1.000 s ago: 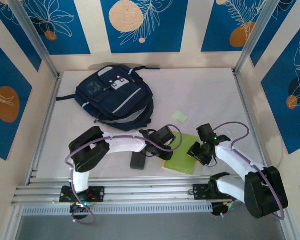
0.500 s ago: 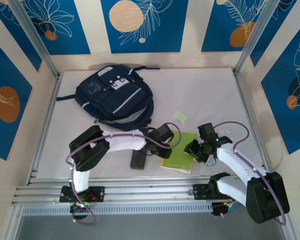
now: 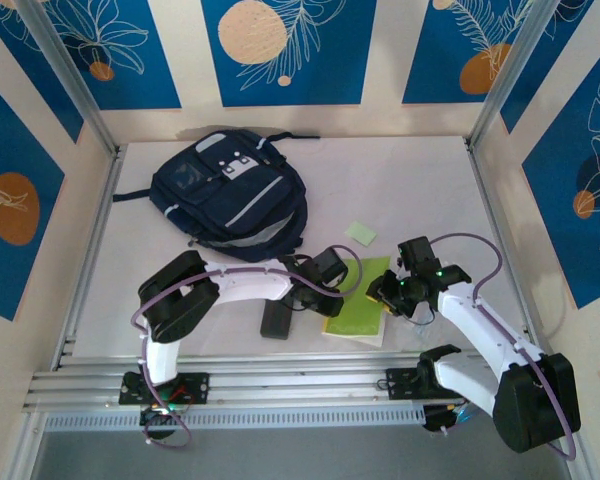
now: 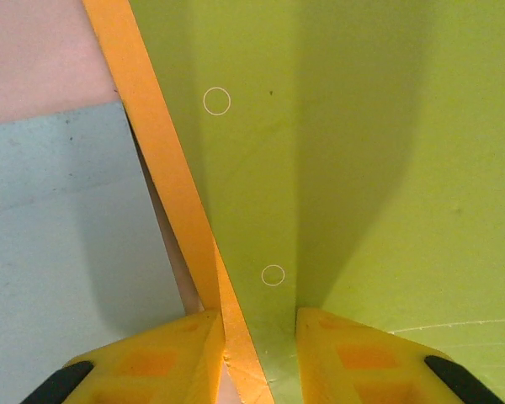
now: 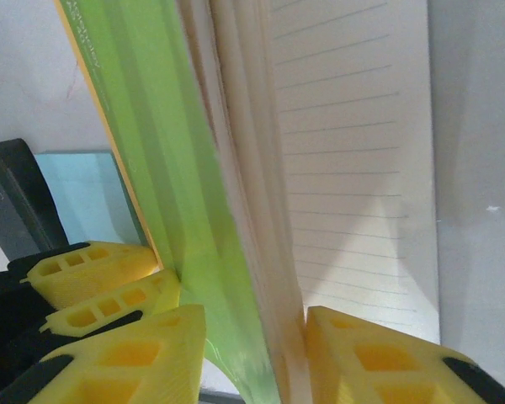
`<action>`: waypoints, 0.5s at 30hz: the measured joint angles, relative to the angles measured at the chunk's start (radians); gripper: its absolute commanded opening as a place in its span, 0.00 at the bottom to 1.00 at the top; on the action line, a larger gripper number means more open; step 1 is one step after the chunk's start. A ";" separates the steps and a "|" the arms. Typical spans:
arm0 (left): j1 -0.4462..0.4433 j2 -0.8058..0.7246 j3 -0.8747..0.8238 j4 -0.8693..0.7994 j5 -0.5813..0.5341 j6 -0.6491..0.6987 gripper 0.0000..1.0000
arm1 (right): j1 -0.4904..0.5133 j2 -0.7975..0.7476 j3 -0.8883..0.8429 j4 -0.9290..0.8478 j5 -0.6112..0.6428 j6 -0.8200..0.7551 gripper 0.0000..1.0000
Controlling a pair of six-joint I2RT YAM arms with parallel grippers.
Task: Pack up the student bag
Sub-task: Pick up the book from the bottom-center of the table.
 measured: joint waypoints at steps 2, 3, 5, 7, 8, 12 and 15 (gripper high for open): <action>0.000 0.000 0.000 0.000 0.000 0.000 0.29 | 0.000 0.000 0.000 0.000 -0.003 0.000 0.36; 0.000 0.000 0.000 0.000 0.000 0.000 0.29 | 0.000 0.000 0.000 -0.001 -0.003 -0.003 0.37; 0.000 0.000 0.000 0.000 0.000 0.000 0.29 | 0.000 -0.003 0.002 0.000 -0.008 -0.004 0.39; 0.000 0.000 0.000 0.000 0.000 0.000 0.29 | 0.000 -0.011 0.002 0.004 -0.025 -0.008 0.40; 0.000 0.000 0.000 0.000 0.000 0.000 0.29 | 0.000 -0.019 0.002 0.011 -0.039 -0.011 0.40; 0.000 0.000 0.000 0.000 0.000 0.000 0.29 | 0.000 -0.042 0.002 0.064 -0.106 -0.019 0.41; 0.000 0.000 0.000 0.000 0.000 -0.001 0.29 | 0.000 -0.042 0.001 0.105 -0.150 -0.023 0.41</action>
